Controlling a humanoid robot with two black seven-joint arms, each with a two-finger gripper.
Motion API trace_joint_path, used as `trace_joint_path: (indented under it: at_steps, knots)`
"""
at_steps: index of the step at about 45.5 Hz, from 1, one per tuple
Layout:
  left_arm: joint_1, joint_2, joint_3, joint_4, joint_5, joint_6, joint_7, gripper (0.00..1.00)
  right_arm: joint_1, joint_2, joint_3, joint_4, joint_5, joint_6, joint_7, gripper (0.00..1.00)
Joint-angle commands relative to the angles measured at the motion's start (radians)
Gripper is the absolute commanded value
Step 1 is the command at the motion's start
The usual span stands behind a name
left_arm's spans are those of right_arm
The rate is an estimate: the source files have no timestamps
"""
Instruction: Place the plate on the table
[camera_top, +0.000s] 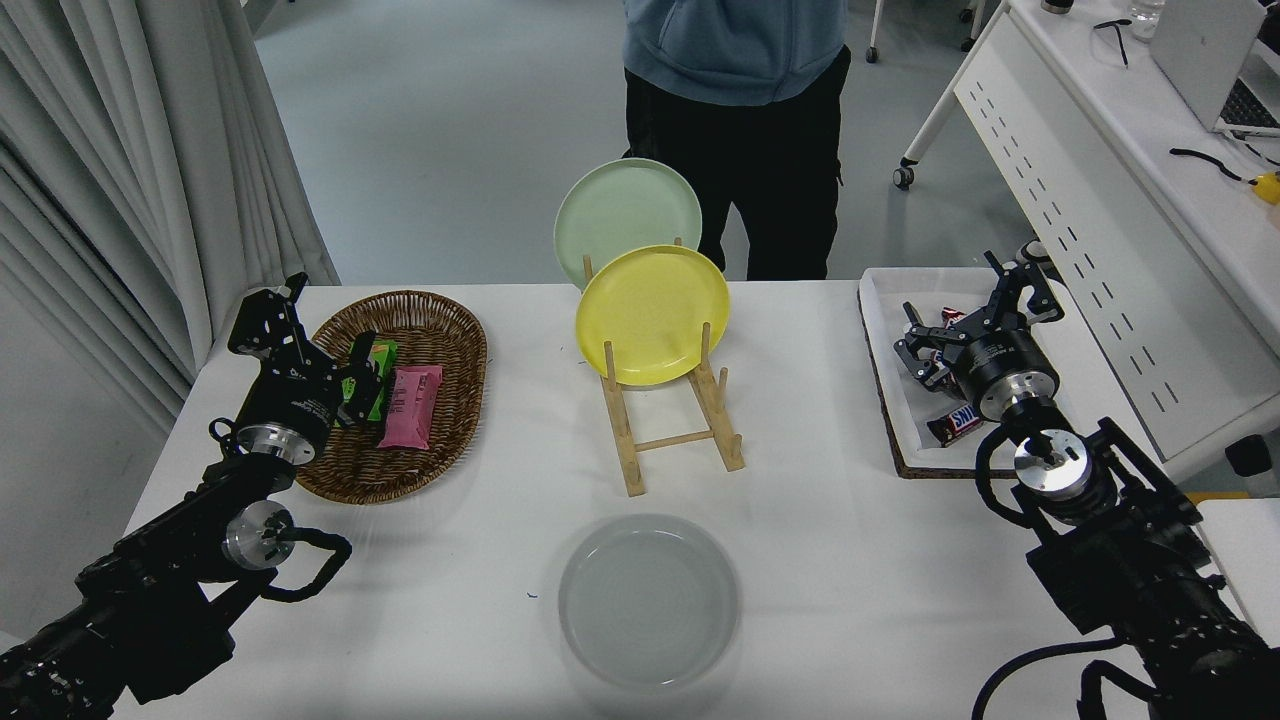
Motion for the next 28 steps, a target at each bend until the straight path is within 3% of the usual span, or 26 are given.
trace_joint_path:
  at_steps: [1, 28]
  knots:
    - [0.0, 0.0, 0.0, 0.0, 0.0, 0.0, 0.0, 1.0, 0.008, -0.003, -0.013, -0.012, 0.013, 0.003, 0.002, 1.0]
    - [0.0, 0.0, 0.0, 0.0, 0.0, 0.0, 0.0, 1.0, 0.008, -0.002, -0.039, -0.006, 0.013, 0.049, 0.033, 1.0]
